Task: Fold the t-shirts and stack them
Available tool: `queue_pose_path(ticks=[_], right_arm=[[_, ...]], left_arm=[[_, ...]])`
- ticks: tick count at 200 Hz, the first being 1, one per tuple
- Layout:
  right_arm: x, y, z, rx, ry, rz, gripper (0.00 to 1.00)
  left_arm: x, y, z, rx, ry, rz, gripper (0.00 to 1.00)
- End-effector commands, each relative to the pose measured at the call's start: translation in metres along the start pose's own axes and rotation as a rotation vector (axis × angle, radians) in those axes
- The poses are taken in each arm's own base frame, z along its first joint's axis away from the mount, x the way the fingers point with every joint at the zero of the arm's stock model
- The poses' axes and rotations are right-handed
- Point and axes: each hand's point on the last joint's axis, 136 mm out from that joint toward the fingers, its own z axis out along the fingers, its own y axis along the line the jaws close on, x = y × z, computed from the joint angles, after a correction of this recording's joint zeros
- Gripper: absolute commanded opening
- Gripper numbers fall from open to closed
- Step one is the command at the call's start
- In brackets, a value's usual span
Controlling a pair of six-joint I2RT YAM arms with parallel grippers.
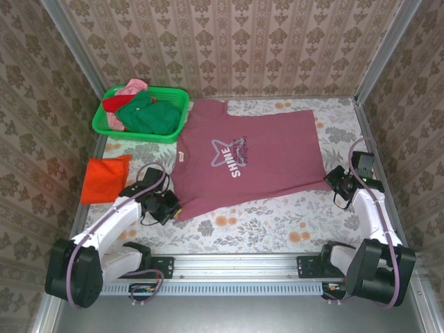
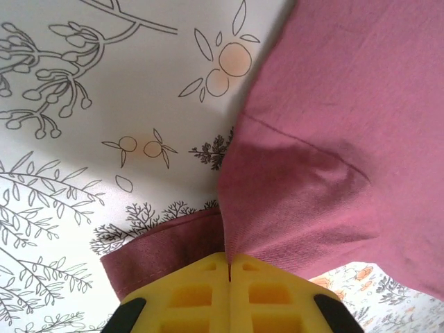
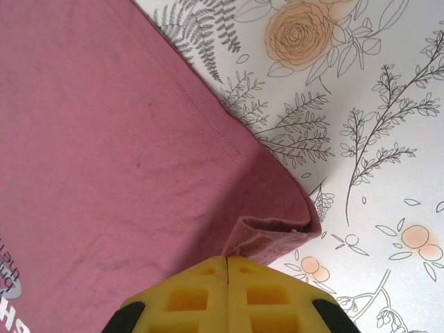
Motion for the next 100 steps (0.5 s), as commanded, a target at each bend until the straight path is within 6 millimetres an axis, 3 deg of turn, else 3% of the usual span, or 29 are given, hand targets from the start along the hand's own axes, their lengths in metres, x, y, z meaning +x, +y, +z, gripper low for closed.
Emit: queue_pose_path(ticks=[1,29,51,100], right_arm=[[-0.022,0.019,-0.013,-0.044,-0.044,-0.022,0.00],[-0.056,0.048,-0.048,-0.104,-0.149,-0.043,0.00],[-0.068,0.057,-0.065,-0.106,-0.174,-0.060,0.00],[-0.058,0.044,-0.057,-0.047,-0.133,-0.061,0.00]], left_arm=[[-0.003,-0.027,-0.019,0.041,0.006,0.007,0.00],[-0.011,-0.065,-0.055,0.091,-0.013,0.011,0.00],[-0.010,-0.075,-0.065,0.115,0.013,-0.022,0.00],[0.008,-0.036,-0.039,0.019,0.085,-0.050,0.00]])
